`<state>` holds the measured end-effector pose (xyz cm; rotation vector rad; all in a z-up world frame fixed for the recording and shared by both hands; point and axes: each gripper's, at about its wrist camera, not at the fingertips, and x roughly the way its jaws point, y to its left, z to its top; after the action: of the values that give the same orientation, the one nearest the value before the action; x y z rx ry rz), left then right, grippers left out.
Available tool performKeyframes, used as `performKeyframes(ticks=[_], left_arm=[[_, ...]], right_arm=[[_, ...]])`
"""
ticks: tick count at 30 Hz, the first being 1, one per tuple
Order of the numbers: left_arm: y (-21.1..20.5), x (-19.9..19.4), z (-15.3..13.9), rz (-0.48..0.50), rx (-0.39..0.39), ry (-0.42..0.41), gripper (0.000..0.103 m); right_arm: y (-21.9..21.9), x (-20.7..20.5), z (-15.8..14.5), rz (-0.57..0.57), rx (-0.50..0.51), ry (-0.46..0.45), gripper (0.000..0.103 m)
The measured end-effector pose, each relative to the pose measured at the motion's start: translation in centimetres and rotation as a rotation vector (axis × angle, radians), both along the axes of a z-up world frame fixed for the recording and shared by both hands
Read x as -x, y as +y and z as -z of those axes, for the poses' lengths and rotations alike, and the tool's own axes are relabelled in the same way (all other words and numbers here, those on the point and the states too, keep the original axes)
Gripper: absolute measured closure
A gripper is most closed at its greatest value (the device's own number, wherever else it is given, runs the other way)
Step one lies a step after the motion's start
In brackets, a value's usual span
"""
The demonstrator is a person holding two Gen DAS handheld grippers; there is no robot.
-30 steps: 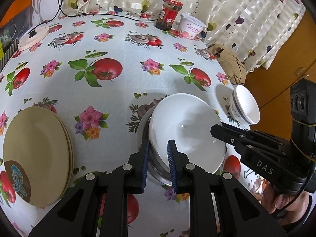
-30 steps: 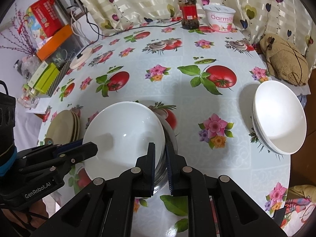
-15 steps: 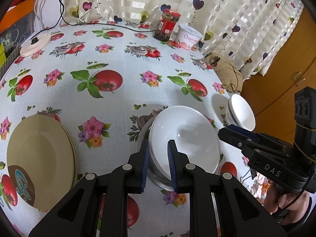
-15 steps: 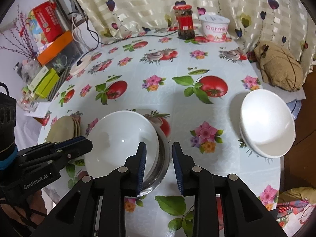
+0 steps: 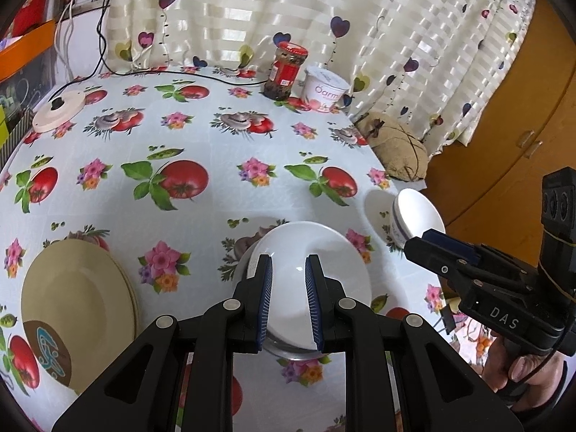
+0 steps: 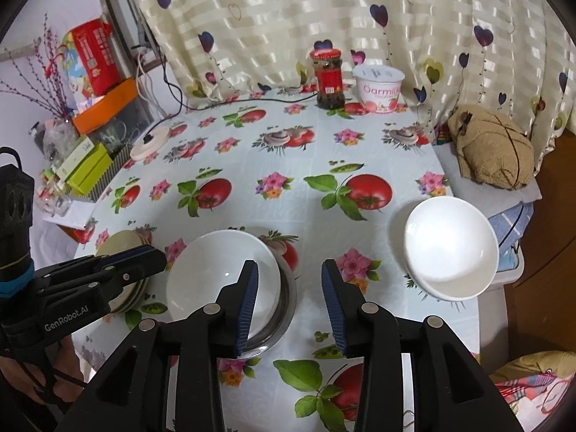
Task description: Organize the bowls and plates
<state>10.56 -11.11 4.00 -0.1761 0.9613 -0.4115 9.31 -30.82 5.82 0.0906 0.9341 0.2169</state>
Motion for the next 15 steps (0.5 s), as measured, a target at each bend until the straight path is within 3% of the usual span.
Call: performKeyframes(ticks=[15], left_arm=[[-2.9,-0.6,-0.7,0.062,0.004,-0.018,0.083]], right_arm=[[-2.5,0.5,-0.5,0.045,-0.013,-0.025,0.064]])
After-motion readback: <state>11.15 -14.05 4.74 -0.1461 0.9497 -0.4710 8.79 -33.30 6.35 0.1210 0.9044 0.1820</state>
